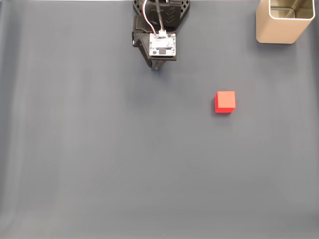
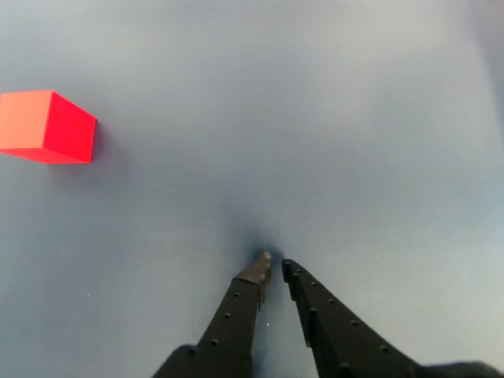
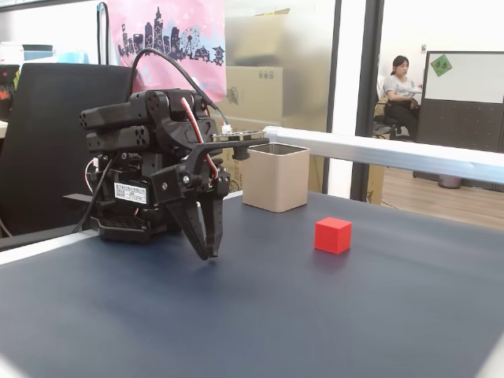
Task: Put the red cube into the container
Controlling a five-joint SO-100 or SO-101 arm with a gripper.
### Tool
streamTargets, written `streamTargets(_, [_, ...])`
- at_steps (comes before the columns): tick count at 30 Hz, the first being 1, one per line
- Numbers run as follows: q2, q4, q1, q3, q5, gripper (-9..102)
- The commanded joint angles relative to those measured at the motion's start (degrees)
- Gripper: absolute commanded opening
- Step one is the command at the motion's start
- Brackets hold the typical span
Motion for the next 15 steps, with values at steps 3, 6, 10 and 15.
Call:
streamTargets(3, [-1.05, -7.56, -0.44, 0.62, 1.14, 0])
streamTargets(6, [-4.31, -17.67, -0.18, 0.62, 1.93, 0])
streamTargets(10, [-9.76, -29.36, 0.35, -0.35, 0.62, 0])
streamTargets(15, [-18.72, -31.55, -1.05, -9.40, 1.32, 0])
